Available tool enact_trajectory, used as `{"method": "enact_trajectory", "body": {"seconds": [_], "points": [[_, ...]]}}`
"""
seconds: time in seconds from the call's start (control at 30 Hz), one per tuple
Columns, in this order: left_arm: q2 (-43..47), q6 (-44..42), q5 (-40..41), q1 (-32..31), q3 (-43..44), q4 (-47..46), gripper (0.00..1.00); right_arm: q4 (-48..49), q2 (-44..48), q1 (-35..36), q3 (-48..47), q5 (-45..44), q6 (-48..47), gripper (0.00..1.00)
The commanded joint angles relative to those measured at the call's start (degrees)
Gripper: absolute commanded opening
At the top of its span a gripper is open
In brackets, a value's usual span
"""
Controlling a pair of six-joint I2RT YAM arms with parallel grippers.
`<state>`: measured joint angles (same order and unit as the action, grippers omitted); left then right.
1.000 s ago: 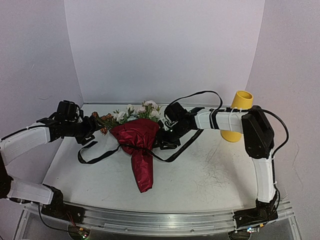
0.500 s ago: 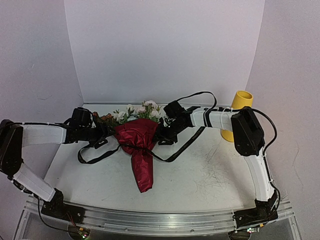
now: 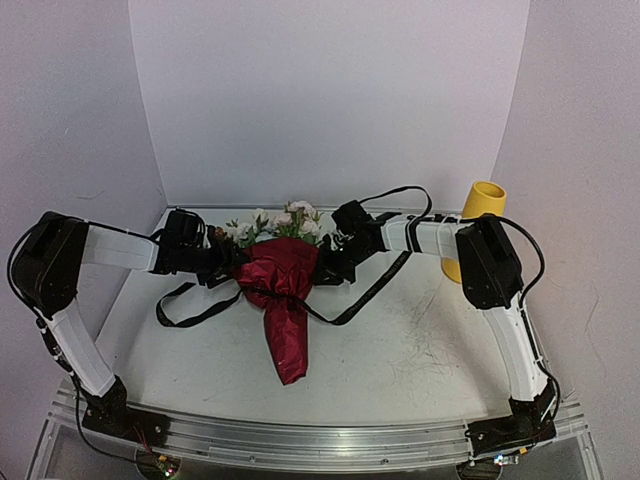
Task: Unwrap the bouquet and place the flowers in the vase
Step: Untie the ribbon from the wrapping paper.
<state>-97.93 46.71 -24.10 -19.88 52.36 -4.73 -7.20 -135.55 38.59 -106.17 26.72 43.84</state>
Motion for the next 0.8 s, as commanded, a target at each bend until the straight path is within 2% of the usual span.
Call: {"method": "enact_trajectory", "body": {"seconds": [0.0, 0.2, 0.5, 0.77], "points": [[-2.9, -3.3, -3.1, 0.1, 4.0, -3.8, 0.73, -0.8, 0.0, -1.1, -0.7, 2.3, 0.6, 0.08], [-7.4, -5.3, -6.3, -0.4, 7.4, -4.5, 0.72, -0.5, 2.2, -1.6, 1.4, 2.4, -0.9, 0.00], [-13.1, -6.3, -7.7, -2.7, 13.8, -4.5, 0.72, -0.4, 8.0, -3.9, 8.7, 0.2, -3.0, 0.00], [-20.3, -6.0, -9.2, -8.0, 21.8, -4.5, 0.72, -0.4, 14.0, -5.6, 16.7, -2.8, -5.2, 0.00]]}}
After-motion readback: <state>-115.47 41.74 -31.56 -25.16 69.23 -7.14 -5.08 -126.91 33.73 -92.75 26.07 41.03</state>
